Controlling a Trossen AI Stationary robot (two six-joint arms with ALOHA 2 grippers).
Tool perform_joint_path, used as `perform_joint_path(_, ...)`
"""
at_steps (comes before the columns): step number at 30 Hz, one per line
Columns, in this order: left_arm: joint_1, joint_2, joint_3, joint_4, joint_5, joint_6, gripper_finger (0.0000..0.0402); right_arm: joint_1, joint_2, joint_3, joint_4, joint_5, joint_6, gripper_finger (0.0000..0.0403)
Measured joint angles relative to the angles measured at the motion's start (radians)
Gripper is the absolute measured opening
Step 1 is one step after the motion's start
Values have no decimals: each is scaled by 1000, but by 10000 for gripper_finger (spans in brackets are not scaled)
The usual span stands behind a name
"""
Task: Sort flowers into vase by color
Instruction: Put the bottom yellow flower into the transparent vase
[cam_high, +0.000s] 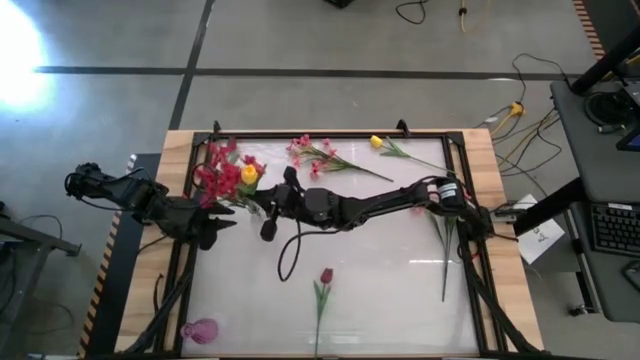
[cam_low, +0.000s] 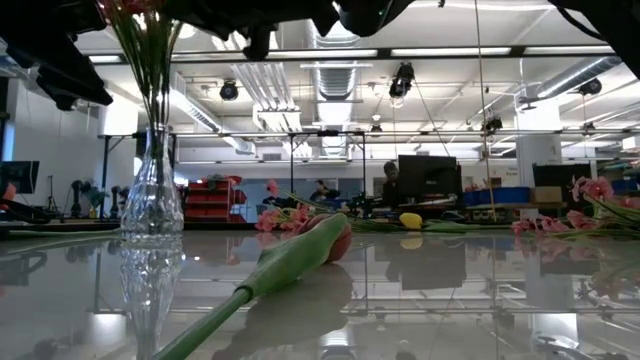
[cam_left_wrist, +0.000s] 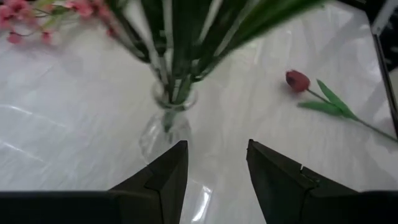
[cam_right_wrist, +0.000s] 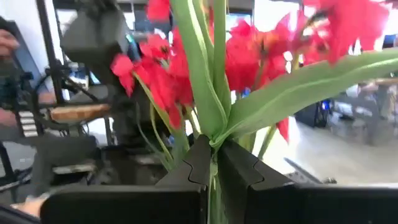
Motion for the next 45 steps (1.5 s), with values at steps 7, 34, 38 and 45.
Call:
perform_joint_path(7,0,0,0,20,-32,-34,152,9,-11,0,25,-26,-84,13)
perform_joint_path(34,0,-13,2,-101,62,-113,152,138,-456,-202,-553,-129,-65,13)
perform_joint_path(38,0,-8,2,-102,62,-135,152,157,-524,-212,-879,-102,184,13)
perform_joint_path(45,0,10,2,-109,121,-104,152,238,-538,-348,-1301,30,673,13)
